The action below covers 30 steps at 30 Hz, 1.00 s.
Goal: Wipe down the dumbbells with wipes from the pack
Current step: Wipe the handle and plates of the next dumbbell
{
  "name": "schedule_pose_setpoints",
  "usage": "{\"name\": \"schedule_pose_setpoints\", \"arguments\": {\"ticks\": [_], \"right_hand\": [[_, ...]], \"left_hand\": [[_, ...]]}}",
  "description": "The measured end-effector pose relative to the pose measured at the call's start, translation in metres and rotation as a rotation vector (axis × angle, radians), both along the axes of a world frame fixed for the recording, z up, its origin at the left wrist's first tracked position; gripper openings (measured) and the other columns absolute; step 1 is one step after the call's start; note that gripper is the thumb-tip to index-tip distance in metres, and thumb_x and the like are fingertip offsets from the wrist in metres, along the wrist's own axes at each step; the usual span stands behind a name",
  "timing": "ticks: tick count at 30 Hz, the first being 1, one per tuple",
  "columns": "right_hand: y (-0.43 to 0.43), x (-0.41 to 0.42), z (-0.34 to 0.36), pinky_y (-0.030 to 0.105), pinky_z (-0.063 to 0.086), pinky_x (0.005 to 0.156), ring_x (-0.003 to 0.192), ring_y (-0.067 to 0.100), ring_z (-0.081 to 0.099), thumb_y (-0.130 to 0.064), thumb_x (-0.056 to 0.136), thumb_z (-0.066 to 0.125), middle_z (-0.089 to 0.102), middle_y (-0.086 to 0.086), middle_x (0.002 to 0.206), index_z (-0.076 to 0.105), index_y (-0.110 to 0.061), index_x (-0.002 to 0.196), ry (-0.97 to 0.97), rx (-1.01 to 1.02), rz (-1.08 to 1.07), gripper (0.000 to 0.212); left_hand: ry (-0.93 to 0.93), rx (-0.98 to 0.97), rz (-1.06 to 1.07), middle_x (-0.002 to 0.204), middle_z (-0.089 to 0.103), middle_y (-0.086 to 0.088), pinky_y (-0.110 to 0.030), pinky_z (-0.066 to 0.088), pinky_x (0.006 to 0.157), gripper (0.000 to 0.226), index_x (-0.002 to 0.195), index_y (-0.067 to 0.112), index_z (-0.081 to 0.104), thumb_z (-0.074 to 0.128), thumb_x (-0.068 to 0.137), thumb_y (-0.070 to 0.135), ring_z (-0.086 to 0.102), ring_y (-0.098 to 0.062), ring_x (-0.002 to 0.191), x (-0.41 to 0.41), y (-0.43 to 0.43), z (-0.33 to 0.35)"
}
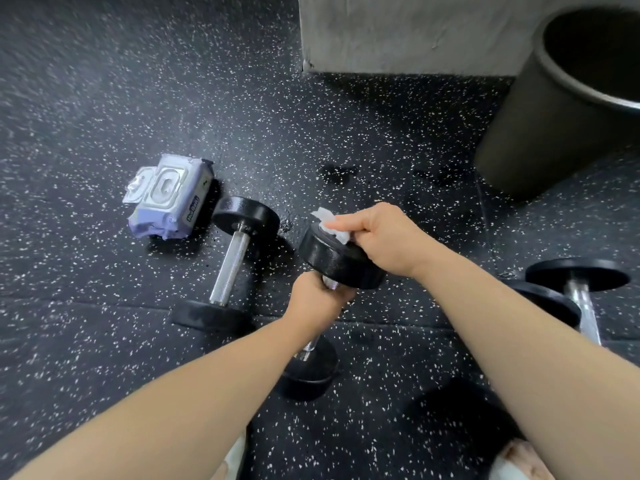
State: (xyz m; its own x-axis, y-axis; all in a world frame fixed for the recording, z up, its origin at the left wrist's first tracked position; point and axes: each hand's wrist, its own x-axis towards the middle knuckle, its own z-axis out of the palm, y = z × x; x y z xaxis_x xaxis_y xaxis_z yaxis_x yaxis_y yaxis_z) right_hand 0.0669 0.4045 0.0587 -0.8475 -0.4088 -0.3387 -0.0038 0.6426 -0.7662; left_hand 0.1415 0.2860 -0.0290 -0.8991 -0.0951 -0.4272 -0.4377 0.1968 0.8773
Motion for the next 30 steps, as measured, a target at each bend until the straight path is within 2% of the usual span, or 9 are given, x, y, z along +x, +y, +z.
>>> {"name": "schedule_pose_setpoints", "arguments": {"ticks": [9,11,13,16,19,21,23,26,30], "right_hand": [[0.023,0.039,0.008,0.034,0.044,0.103,0.120,0.026,0.053,0.003,0.088,0.042,0.059,0.005,0.132,0.064,-0.026,0.126,0.093,0.212,-0.135,0.052],[0.023,0.050,0.014,0.037,0.046,0.100,0.117,0.027,0.056,0.002,0.087,0.044,0.062,0.004,0.127,0.067,-0.029,0.121,0.128,0.180,-0.097,0.051],[0.020,0.056,0.018,0.038,0.048,0.098,0.114,0.026,0.059,0.002,0.085,0.044,0.066,0.000,0.122,0.069,-0.027,0.115,0.190,0.097,-0.026,0.049],[0.010,0.053,0.020,0.019,0.037,0.107,0.122,0.011,0.054,0.007,0.087,0.044,0.059,-0.011,0.130,0.071,-0.017,0.116,0.218,-0.077,0.017,0.046],[0.001,0.037,0.012,0.009,0.028,0.107,0.127,0.009,0.051,0.011,0.090,0.041,0.058,-0.005,0.133,0.068,-0.011,0.120,0.179,-0.104,0.062,0.046],[-0.004,0.021,0.005,0.011,0.028,0.107,0.128,0.012,0.051,0.008,0.092,0.039,0.058,-0.002,0.135,0.067,-0.017,0.122,0.151,-0.054,0.072,0.048],[-0.007,0.006,-0.001,0.017,0.033,0.107,0.126,0.017,0.051,0.005,0.093,0.038,0.059,-0.002,0.135,0.067,-0.022,0.122,0.131,0.037,0.084,0.050],[0.000,-0.009,-0.008,0.023,0.037,0.105,0.124,0.022,0.051,0.006,0.090,0.036,0.059,0.001,0.135,0.065,-0.023,0.125,0.087,0.172,0.058,0.054],[0.022,0.002,-0.015,0.023,0.045,0.087,0.104,0.023,0.058,0.009,0.085,0.036,0.065,0.007,0.123,0.066,-0.020,0.124,0.044,0.243,-0.043,0.057]], "left_hand": [[-0.039,-0.036,-0.092,0.062,0.039,-0.007,-0.029,0.032,0.056,0.042,0.064,-0.006,0.048,0.067,0.065,0.031,0.031,-0.017,0.065,0.006,0.010,0.011],[-0.052,-0.024,-0.087,0.063,0.042,-0.006,-0.028,0.033,0.057,0.038,0.064,-0.005,0.051,0.074,0.067,0.025,0.032,-0.015,0.065,0.007,0.012,0.011],[-0.073,-0.016,-0.064,0.060,0.044,-0.003,-0.028,0.032,0.055,0.032,0.056,0.008,0.049,0.076,0.073,0.011,0.033,-0.016,0.062,0.009,0.012,0.013],[-0.074,0.010,-0.072,0.056,0.046,-0.003,-0.032,0.033,0.054,0.025,0.056,0.015,0.049,0.072,0.065,0.013,0.037,-0.018,0.060,0.008,0.008,0.014],[-0.064,0.018,-0.074,0.061,0.049,-0.010,-0.037,0.036,0.055,0.030,0.069,-0.003,0.056,0.069,0.057,0.021,0.041,-0.022,0.060,0.004,0.003,0.014],[-0.067,0.019,-0.100,0.060,0.049,-0.010,-0.035,0.038,0.054,0.032,0.072,-0.007,0.055,0.068,0.059,0.019,0.042,-0.021,0.057,0.000,-0.002,0.017],[-0.108,0.037,-0.116,0.057,0.048,-0.008,-0.027,0.039,0.049,0.015,0.071,-0.001,0.056,0.069,0.071,0.006,0.043,-0.018,0.050,-0.003,-0.007,0.020],[-0.154,0.077,-0.130,0.049,0.051,0.004,-0.020,0.041,0.043,0.026,0.061,0.010,0.054,0.065,0.079,-0.004,0.044,-0.008,0.042,-0.007,-0.011,0.022],[-0.164,0.078,-0.123,0.051,0.049,0.002,-0.022,0.038,0.044,0.029,0.060,0.015,0.053,0.069,0.079,-0.001,0.041,-0.011,0.044,-0.010,-0.010,0.019]]}}
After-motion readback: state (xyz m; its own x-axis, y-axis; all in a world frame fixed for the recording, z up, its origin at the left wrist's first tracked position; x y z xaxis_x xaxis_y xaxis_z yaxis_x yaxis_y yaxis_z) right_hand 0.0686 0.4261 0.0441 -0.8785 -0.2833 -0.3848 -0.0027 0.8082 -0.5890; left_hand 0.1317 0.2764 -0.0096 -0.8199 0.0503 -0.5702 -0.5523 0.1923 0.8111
